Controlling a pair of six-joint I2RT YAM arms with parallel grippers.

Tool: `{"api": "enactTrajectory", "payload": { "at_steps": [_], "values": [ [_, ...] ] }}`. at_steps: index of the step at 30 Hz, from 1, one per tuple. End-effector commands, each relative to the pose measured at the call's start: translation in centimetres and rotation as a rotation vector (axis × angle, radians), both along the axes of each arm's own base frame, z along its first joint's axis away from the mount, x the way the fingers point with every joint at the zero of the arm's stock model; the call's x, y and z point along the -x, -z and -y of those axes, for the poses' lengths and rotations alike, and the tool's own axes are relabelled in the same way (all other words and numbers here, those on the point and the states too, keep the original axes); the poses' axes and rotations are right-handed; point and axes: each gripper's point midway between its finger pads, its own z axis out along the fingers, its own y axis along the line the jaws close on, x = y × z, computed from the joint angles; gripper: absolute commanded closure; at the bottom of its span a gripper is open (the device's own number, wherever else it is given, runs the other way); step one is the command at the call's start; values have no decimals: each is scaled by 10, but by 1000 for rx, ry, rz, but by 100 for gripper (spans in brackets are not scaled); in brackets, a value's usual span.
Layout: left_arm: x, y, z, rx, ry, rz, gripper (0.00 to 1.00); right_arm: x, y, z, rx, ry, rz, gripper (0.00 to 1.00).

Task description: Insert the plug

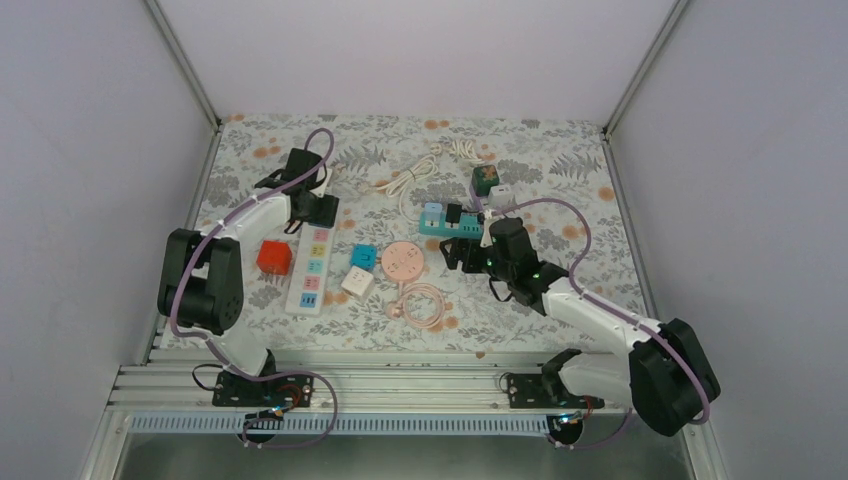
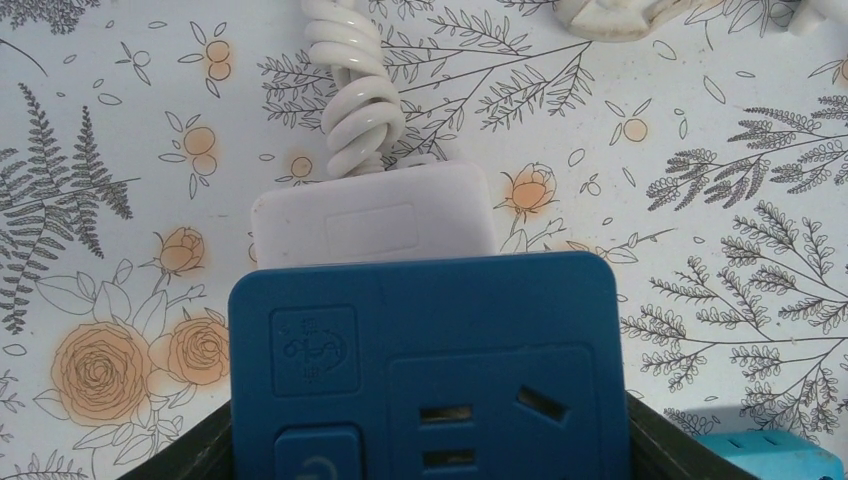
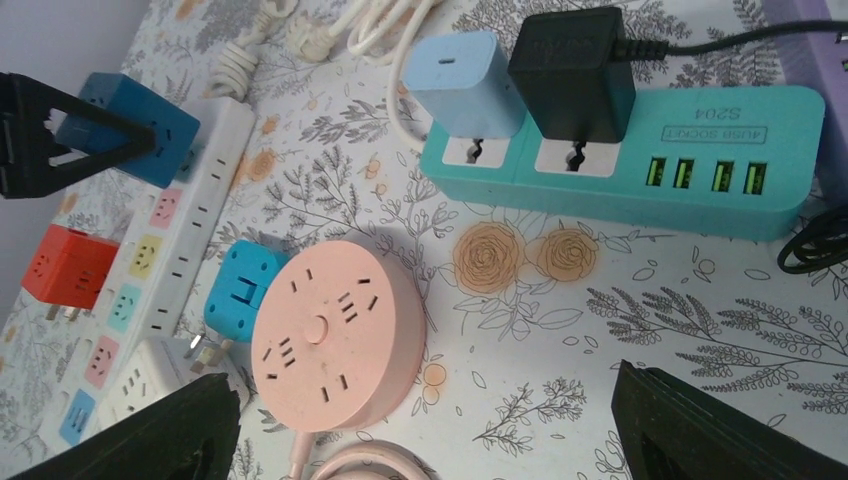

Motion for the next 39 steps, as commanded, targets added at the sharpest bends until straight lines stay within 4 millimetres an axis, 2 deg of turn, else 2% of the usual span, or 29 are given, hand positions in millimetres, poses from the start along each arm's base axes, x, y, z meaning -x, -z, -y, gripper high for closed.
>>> {"api": "enactTrajectory", "payload": {
  "at_steps": [1,11,18,21,23,27,39],
  "values": [
    [-1,11,-6,-2,-4,-28,51,-4,-11,6,-17,33,31,4],
    [1,33,5,82,-54,-119,53,-4,-9,9,-4,45,33,4],
    [-13,12,46,238,17,-77,55,-5,-8,9,2,47,29,4],
    [-20,13,47,219,3,-76,55,-6,-7,9,5,53,27,4],
    [-23,21,47,196,-2,-101,55,-6,-7,9,4,55,27,4],
    [-20,42,41,40,-5,-162,57,-7,-5,11,8,62,23,4],
    [0,90,27,-68,-19,-304,60,-8,-1,9,16,52,20,3]
  ]
}}
